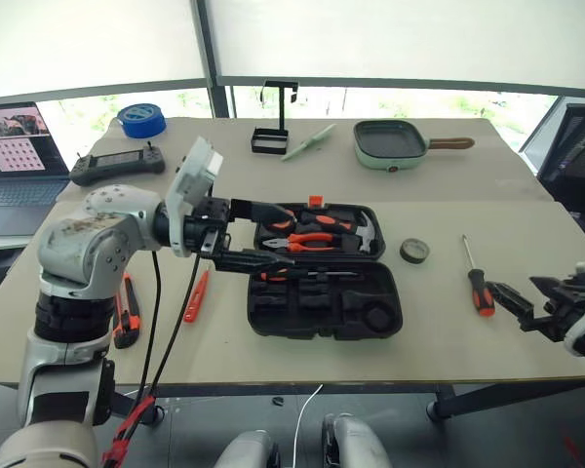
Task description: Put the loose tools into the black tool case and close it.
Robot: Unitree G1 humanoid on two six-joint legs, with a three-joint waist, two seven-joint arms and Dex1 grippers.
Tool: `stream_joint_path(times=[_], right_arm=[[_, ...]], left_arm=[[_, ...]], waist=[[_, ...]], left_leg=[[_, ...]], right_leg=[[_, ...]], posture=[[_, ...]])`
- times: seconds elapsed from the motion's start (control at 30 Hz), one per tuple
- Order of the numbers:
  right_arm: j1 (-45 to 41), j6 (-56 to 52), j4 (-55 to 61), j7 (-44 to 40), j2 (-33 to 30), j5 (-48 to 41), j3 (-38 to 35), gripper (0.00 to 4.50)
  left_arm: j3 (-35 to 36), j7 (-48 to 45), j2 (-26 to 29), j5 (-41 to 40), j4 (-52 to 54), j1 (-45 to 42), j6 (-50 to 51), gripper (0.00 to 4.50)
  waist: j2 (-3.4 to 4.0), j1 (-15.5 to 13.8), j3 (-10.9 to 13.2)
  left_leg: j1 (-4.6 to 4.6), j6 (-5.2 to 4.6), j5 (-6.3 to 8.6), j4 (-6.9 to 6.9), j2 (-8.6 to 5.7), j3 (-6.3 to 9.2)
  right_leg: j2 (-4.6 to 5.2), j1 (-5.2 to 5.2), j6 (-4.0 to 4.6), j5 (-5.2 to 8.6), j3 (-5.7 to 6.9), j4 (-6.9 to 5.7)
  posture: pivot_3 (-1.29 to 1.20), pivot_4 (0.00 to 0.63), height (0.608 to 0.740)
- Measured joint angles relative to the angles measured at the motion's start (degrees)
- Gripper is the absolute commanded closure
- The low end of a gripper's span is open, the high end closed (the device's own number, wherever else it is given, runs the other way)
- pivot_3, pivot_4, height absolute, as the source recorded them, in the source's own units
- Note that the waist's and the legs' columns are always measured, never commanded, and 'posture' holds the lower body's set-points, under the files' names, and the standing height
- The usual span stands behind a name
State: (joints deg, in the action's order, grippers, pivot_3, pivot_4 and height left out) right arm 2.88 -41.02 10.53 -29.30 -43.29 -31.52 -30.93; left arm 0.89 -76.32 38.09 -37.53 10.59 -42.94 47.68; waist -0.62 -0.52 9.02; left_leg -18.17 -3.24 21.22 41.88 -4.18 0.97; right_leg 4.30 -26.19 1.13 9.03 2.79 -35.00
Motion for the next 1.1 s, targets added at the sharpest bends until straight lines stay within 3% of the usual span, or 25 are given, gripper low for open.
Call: stream_joint_path(times=[0.2,0.4,0.53,0.57,0.67,0.8,0.93,1.1], right_arm=[[-7.87,5.39,-14.10,0.02,1.88,7.46,9.25,0.00],[-11.46,6.71,-17.95,0.55,3.61,8.37,10.10,1.72],[-11.18,7.52,-18.01,0.62,4.14,8.40,9.93,3.18],[-11.14,7.64,-18.00,0.61,4.18,8.40,9.90,3.34],[-10.70,8.21,-16.57,0.62,4.73,7.99,9.48,3.44],[-12.83,8.23,-6.44,-9.44,-0.90,2.61,8.24,3.44],[-19.92,9.05,1.37,-22.50,-6.39,-0.22,15.79,3.44],[-26.08,16.95,1.41,-36.42,-7.44,6.69,34.27,3.44]], left_arm=[[-1.47,2.00,0.40,-0.55,2.18,1.70,-0.61,0.03],[-1.90,2.91,1.42,-0.82,2.44,1.75,-1.20,0.00],[-2.15,3.08,2.28,-0.78,2.44,1.94,-1.62,0.00],[-2.17,3.08,2.29,-0.78,2.44,1.97,-1.66,0.00],[-2.97,2.68,3.18,-0.19,2.33,3.04,-3.30,0.00],[-4.66,-1.22,8.12,2.05,0.76,7.14,-5.30,0.00],[-4.81,-5.69,11.56,1.68,0.60,8.05,-6.23,0.00],[-6.93,-7.53,11.91,4.92,-0.64,9.24,-10.67,0.00]], waist=[[0.04,0.28,0.00],[0.05,-0.08,-0.01],[0.06,-0.02,-0.01],[0.06,-0.02,-0.01],[0.15,0.09,0.01],[0.59,0.76,0.09],[0.54,1.24,0.10],[0.40,0.39,0.18]], left_leg=[[-0.02,-0.02,-0.01,-0.04,0.01,-0.11],[-0.05,-0.02,-0.01,-0.08,0.02,-0.03],[-0.04,-0.02,-0.01,-0.08,0.02,-0.04],[-0.04,-0.02,-0.01,-0.08,0.02,-0.04],[-0.04,-0.02,-0.01,-0.08,0.02,-0.05],[-0.05,-0.02,-0.01,-0.12,0.06,-0.11],[-0.03,-0.04,0.01,-0.17,0.12,-0.07],[-0.21,-0.19,0.06,-0.08,0.04,-0.05]], right_leg=[[0.01,-0.06,0.03,0.01,-0.05,0.02],[0.00,-0.08,0.03,0.01,-0.01,0.05],[0.00,-0.08,0.02,0.01,-0.01,0.06],[0.00,-0.08,0.02,0.01,-0.01,0.06],[-0.01,-0.10,0.03,0.01,-0.03,0.04],[-0.10,-0.16,0.02,0.01,-0.08,0.04],[-0.18,-0.12,0.03,0.02,-0.07,0.09],[-0.07,-0.18,0.00,0.01,0.03,0.15]], posture=[[0.00,0.150,0.740],[0.00,0.150,0.740],[0.00,0.150,0.740],[0.00,0.150,0.740],[0.00,0.150,0.740],[0.00,0.150,0.740],[0.00,0.150,0.740],[0.00,0.150,0.740]])
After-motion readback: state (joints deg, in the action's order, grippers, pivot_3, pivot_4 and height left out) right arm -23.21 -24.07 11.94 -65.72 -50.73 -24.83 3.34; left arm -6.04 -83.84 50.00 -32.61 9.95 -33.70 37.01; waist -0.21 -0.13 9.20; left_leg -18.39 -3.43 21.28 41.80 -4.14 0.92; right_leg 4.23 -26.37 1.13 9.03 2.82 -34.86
